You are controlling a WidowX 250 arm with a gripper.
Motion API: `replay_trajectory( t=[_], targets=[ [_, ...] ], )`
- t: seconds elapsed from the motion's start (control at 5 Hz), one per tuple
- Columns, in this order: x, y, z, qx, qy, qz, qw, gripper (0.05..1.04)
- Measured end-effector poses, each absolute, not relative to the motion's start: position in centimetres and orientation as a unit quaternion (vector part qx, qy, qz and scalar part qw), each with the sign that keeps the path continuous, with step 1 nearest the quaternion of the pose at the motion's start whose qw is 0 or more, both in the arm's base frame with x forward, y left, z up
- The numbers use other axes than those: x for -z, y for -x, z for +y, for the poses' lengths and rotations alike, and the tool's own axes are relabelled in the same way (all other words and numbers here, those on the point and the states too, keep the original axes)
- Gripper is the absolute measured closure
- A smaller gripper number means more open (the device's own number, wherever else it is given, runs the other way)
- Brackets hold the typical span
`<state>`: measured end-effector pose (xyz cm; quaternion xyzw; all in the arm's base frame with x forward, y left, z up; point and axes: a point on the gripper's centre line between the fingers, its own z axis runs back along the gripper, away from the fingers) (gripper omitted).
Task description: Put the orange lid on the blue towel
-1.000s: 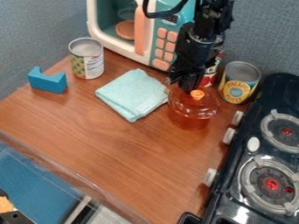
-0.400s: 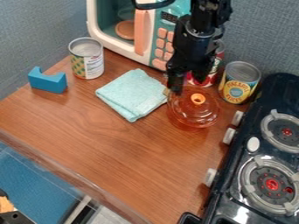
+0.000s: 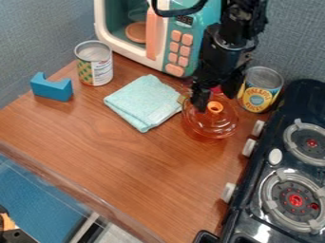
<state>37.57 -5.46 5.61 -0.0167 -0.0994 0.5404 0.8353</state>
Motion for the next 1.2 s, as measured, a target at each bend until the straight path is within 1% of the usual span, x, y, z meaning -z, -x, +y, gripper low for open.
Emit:
replay_trajectory(
  t=[0.2,0.4,0.6,1.0,1.2],
  targets=[
    [-4.7,-37.5,-6.1,-0.532,0.009,-0.09,0.842,0.083],
    [-4.3,-38.0,-6.3,-0.525,0.006,-0.088,0.846,0.083],
    [-3.9,-38.4,-6.6,-0.523,0.003,-0.08,0.849,0.129],
    [-3.9,-38.4,-6.2,-0.534,0.008,-0.086,0.841,0.682],
    [-4.0,-38.0,-5.0,-0.546,0.005,-0.087,0.834,0.702]
  ],
)
